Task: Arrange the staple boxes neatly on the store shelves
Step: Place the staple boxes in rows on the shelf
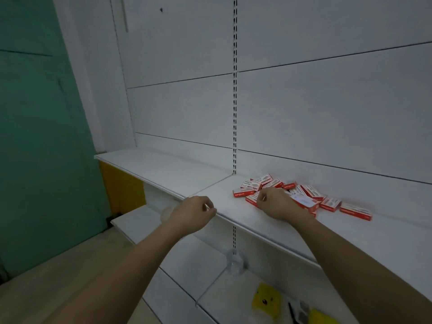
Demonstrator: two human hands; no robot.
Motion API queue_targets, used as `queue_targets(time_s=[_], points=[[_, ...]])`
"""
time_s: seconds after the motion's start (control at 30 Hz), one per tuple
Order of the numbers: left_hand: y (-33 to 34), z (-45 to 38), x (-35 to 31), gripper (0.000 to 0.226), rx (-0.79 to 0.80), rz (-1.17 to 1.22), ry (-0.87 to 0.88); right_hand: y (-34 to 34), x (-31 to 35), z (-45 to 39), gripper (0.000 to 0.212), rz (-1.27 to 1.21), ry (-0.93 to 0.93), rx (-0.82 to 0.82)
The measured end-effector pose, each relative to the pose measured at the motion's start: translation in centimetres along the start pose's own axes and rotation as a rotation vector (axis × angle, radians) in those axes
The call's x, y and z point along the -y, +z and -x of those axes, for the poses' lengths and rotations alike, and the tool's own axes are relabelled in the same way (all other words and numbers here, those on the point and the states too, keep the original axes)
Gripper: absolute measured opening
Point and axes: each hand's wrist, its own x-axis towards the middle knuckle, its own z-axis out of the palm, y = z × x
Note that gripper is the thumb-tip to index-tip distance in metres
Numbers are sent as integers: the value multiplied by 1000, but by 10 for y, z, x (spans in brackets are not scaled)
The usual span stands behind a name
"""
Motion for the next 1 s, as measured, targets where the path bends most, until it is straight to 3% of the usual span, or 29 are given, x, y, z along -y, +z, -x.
queue_targets(time_s=[0.23,0.43,0.63,0.83,1.0], points=[[18,-105,57,20,97,172,183,30,12,-57,22,178,148,-121],[48,-173,58,19,199,363,397,59,10,-56,30,208,242,-251],[81,-215,35,12,162,632,336,77,13,-44,34,224,214,-409],[96,-245,22,25,165,623,349,80,11,-44,40,248,228,-424],[94,-271,15,45,244,430,540,78,12,-44,37,200,246,-430]])
